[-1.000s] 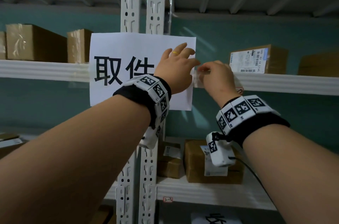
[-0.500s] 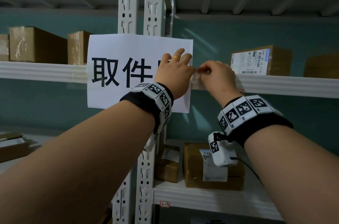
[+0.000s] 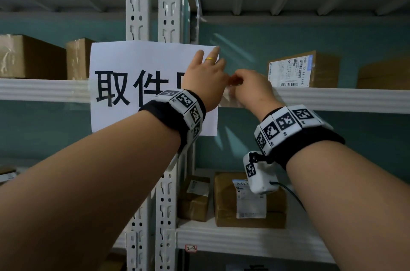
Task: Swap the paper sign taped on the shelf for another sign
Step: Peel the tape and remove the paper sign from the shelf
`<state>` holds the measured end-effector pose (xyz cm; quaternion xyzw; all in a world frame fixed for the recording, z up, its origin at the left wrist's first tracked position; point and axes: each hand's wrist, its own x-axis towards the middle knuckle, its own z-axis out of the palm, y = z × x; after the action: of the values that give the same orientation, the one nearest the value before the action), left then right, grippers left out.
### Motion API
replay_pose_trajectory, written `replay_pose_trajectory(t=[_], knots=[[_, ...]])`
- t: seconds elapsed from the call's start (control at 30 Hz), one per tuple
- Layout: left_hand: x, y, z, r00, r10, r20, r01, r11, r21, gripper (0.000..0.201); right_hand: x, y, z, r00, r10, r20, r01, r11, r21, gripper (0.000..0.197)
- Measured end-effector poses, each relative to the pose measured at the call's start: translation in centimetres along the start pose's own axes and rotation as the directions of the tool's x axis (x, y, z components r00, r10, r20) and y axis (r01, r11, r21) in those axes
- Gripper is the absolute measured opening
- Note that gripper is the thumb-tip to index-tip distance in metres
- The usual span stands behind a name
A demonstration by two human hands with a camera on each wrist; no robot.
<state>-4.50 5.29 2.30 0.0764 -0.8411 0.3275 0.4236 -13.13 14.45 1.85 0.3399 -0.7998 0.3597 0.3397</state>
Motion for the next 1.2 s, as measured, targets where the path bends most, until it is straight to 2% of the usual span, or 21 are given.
replay_pose_trajectory(t=[0.2, 0.47, 0.77, 1.2], knots=[[0.9, 0.8, -1.0, 0.996, 0.05, 0.08, -0.06, 0.99, 0.128, 0.041, -0.2, 0.1, -0.2, 1.0, -0.002, -0.002, 0.002, 1.0, 0.022, 0.022], [1.1, 2.2, -1.2, 0.993, 0.033, 0.118, -0.061, 0.969, 0.24, 0.029, -0.3, 0.4, 0.1, 0.997, -0.052, -0.052, 0.049, 0.997, -0.062, 0.02], [1.0, 2.3, -0.3, 0.998, 0.041, 0.049, -0.048, 0.985, 0.163, 0.032, -0.1, 1.0, 0.8, 0.991, -0.096, -0.096, 0.09, 0.994, -0.067, 0.021], [0.3, 0.9, -0.8, 0.997, 0.077, -0.005, -0.076, 0.995, 0.072, 0.034, -0.7, 0.9, 0.5, 0.988, -0.131, -0.08, 0.121, 0.987, -0.11, 0.024]])
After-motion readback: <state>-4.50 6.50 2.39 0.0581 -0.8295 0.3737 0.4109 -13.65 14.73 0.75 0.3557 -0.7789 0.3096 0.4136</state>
